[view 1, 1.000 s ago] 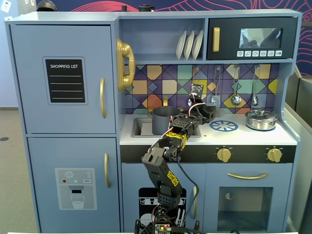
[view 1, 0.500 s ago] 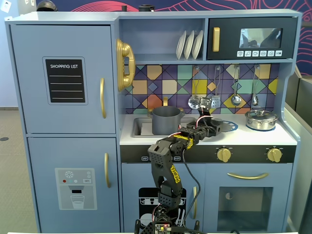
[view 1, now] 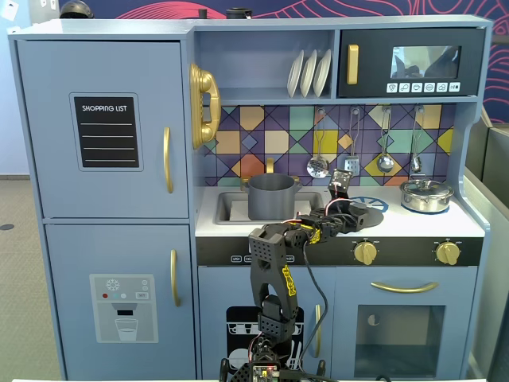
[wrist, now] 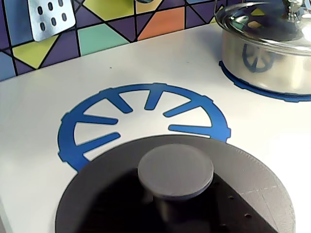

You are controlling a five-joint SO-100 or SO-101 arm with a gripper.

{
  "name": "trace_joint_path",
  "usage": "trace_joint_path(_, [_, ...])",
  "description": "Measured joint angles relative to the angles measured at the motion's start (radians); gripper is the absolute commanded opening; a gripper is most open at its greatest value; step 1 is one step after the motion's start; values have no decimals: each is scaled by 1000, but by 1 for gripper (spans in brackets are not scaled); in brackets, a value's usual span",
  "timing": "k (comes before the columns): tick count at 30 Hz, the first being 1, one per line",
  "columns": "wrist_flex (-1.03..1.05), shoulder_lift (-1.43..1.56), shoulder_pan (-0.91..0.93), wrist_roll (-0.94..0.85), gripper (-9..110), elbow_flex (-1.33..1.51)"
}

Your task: Take off the lid from the gray recipient and place it on the counter

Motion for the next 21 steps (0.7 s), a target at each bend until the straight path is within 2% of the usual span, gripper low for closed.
trace_joint_path(8, [-20, 6, 57, 12, 31, 23])
trace_joint_path(14, [-3, 92, 40, 35, 26, 14])
trace_joint_path(16, [57, 166, 14, 40, 18, -8])
trace_joint_path(18, [163, 265, -17, 63, 3, -23])
trace_joint_path(21, [425, 465, -87, 106, 0, -28])
